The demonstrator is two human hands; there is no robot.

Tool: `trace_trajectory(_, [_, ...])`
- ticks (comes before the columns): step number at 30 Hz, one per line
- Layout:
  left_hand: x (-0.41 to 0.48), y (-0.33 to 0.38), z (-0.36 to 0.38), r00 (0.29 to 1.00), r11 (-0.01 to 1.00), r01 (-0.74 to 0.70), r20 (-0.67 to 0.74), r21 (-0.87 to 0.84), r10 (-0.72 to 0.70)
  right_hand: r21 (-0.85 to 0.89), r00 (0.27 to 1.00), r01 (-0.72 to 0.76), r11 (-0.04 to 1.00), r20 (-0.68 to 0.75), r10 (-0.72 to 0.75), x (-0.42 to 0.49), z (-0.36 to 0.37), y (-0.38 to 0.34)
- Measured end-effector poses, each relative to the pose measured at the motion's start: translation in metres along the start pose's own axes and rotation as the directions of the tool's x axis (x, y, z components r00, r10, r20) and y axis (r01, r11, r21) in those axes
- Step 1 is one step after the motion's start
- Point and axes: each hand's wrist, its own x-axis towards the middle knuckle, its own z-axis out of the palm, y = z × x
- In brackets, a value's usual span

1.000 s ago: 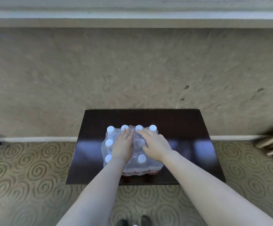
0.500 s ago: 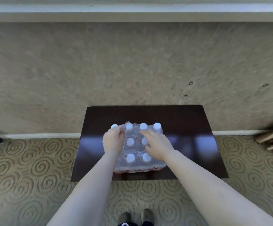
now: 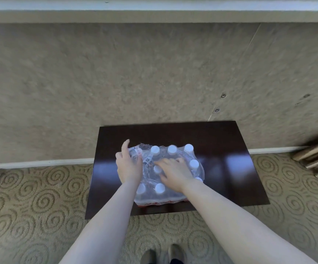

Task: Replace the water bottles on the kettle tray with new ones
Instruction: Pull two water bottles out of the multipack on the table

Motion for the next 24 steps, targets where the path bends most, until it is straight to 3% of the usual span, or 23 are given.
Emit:
trace_trajectory(3, [0.003, -0.006, 0.001, 0.988, 0.985, -0.136, 0.083, 0.106, 0.128, -0.055, 1.0, -0.014, 0.998, 0.02, 0.015, 0.006, 0.005, -0.007])
trace_trajectory(11, [0.012, -0.013, -0.002, 0.991, 1.0, 0.014, 0.132, -0.01, -0.013, -0.156, 0.992, -0.106, 0.982, 0.049, 0.115, 0.022, 0.01, -0.015])
trace_trajectory(16, [0.015, -0.012, -0.006, 0.988, 1.0, -0.002, 0.153, 0.018, -0.001, -0.204, 0.995, -0.063, 0.977, 0.065, 0.077, 0.019, 0.009, -0.016])
trace_trajectory(24, [0.017, -0.013, -0.012, 0.984, 0.999, 0.015, 0.178, 0.033, -0.02, -0.1, 0.996, 0.087, 0.991, 0.029, -0.084, -0.002, -0.045, -0.009])
